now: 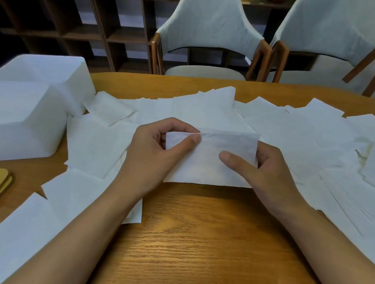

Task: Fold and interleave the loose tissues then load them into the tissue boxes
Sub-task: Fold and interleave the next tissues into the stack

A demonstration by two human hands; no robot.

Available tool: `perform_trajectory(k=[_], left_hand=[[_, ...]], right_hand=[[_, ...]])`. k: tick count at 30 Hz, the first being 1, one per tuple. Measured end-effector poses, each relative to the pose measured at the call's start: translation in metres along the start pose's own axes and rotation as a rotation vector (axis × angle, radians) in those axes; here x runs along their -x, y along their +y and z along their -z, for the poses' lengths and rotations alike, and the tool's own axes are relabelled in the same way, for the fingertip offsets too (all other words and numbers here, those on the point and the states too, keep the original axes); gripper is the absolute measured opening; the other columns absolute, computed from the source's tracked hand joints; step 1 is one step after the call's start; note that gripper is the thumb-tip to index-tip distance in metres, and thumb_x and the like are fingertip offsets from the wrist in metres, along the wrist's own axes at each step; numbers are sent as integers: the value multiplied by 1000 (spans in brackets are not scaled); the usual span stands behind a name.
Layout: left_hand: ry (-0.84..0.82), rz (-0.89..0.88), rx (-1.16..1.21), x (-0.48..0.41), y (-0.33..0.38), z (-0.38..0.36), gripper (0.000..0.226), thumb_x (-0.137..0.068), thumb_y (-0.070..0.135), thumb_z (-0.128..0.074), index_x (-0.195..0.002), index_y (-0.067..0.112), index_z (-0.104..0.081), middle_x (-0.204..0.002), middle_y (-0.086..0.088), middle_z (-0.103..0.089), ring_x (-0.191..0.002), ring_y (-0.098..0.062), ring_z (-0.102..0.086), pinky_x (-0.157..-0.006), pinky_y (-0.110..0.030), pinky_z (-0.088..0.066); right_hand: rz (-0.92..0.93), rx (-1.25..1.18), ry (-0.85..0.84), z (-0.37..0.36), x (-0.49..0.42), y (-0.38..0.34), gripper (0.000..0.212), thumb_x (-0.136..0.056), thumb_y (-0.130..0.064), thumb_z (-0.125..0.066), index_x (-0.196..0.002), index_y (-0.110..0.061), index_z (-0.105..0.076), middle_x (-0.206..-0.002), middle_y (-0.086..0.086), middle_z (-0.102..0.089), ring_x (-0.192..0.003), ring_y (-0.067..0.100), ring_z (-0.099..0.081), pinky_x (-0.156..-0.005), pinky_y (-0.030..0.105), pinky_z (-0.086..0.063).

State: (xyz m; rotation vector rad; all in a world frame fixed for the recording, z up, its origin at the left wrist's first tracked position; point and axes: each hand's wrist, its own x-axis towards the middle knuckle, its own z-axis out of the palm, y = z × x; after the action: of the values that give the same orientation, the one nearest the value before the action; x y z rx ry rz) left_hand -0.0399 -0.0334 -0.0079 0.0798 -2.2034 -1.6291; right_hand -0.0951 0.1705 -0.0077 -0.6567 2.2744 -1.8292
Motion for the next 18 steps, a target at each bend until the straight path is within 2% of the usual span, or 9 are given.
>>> perform_trajectory(k=[5, 12, 14, 15, 17, 18], left_hand=[[0, 3, -37, 0, 0, 0, 8, -92, 34, -77, -99, 29, -78, -102, 18, -75, -98, -9, -71, -63, -19, -56], [46, -3, -12, 2, 0, -6, 5, -92, 31, -78, -96, 28, -78, -97, 19, -75, -94, -8, -71, -60, -17, -51], [45, 2, -22, 3, -2, -8, 6, -93, 33, -77, -97, 29, -77, -99, 19, -74, -97, -8, -71, -62, -18, -52], [48, 6, -29, 4, -4, -9, 7, -92, 34, -77, -97, 30, -77, -100, 19, -74, -98, -8, -70, -65, -19, -53], [78, -25, -100, 3, -7, -10, 13, -91, 40, -77, -103, 34, -74, -108, 21, -71, -106, -5, -66, -75, -20, -53], [80, -33, -139, 3, -6, -10, 22, -90, 46, -76, -109, 37, -70, -116, 23, -68, -112, 0, -62, -80, -16, -52]], right_hand=[[17, 27, 33, -1, 0, 1, 30, -74, -47, -68, -103, -42, -61, -95, -43, -61, -101, -16, -57, -69, 9, -51], [72, 68, 39, -2, -1, 5, 36, -84, -50, -73, -117, -42, -60, -111, -35, -57, -109, -7, -55, -73, 14, -54], [101, 126, 48, -3, -1, 6, 40, -83, -48, -66, -122, -46, -55, -119, -40, -51, -114, -9, -50, -82, 18, -56], [113, 159, 58, -3, -1, 6, 42, -84, -48, -64, -124, -50, -52, -123, -42, -48, -117, -9, -47, -90, 23, -56], [127, 190, 83, -2, -2, 6, 48, -85, -48, -64, -128, -55, -45, -131, -46, -41, -125, -9, -41, -106, 33, -49], [134, 187, 96, -1, -2, 6, 52, -85, -48, -65, -130, -56, -42, -132, -47, -38, -127, -11, -37, -111, 33, -44]])
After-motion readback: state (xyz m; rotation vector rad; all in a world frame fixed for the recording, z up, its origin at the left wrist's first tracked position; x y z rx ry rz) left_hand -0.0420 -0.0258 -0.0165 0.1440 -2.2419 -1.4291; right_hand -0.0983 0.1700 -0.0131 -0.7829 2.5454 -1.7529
